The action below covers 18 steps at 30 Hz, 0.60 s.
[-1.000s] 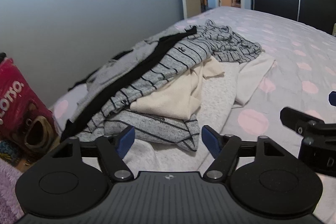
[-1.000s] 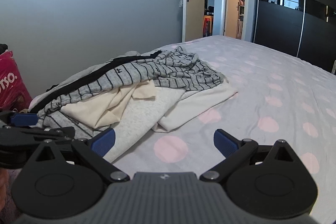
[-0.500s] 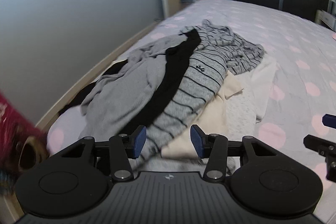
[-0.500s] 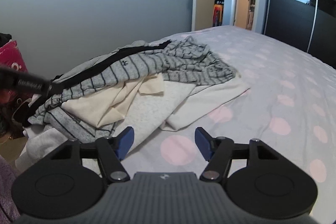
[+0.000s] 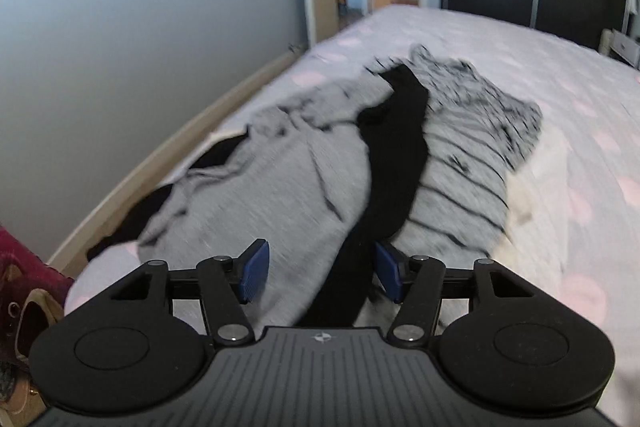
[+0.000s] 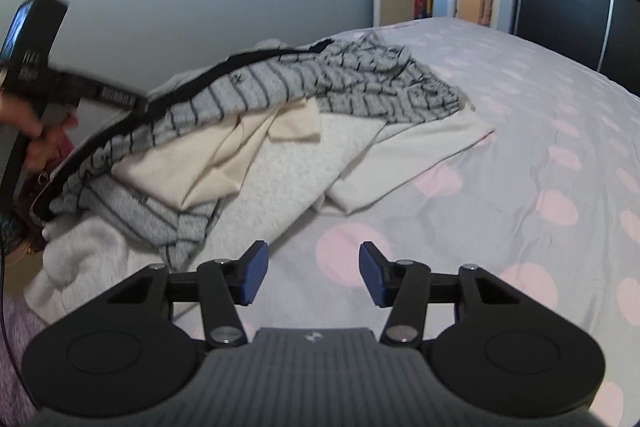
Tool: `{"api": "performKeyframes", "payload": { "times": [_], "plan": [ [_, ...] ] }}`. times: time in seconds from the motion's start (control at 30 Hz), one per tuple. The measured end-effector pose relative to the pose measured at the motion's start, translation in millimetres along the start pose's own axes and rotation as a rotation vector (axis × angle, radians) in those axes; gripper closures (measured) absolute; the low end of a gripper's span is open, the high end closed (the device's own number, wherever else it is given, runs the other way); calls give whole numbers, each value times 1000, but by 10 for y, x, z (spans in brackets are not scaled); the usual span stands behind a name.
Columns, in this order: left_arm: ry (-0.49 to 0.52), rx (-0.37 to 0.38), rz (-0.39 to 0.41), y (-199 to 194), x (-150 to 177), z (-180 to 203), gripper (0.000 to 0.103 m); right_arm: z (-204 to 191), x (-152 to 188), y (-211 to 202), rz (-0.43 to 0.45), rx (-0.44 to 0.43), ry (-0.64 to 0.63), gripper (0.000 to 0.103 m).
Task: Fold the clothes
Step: 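Grasp the grey black-trimmed top in the pile with the left tool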
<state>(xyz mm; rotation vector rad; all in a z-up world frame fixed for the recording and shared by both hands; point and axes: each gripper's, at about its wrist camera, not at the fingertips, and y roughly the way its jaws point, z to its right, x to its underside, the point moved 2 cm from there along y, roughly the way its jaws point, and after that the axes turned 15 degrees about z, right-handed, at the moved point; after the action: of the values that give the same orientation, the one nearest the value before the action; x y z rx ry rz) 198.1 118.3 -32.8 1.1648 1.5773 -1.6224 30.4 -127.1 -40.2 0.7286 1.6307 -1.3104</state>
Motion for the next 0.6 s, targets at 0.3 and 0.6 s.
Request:
{"api": "performKeyframes", "payload": {
  "times": [0.3, 0.6],
  "plan": [
    [65, 8, 11, -21, -85, 156, 90, -93, 30, -27, 1, 3, -49, 47],
    [153, 156, 245, -878, -548, 754, 95, 45, -110, -333, 71, 76, -38, 43]
  ]
}}
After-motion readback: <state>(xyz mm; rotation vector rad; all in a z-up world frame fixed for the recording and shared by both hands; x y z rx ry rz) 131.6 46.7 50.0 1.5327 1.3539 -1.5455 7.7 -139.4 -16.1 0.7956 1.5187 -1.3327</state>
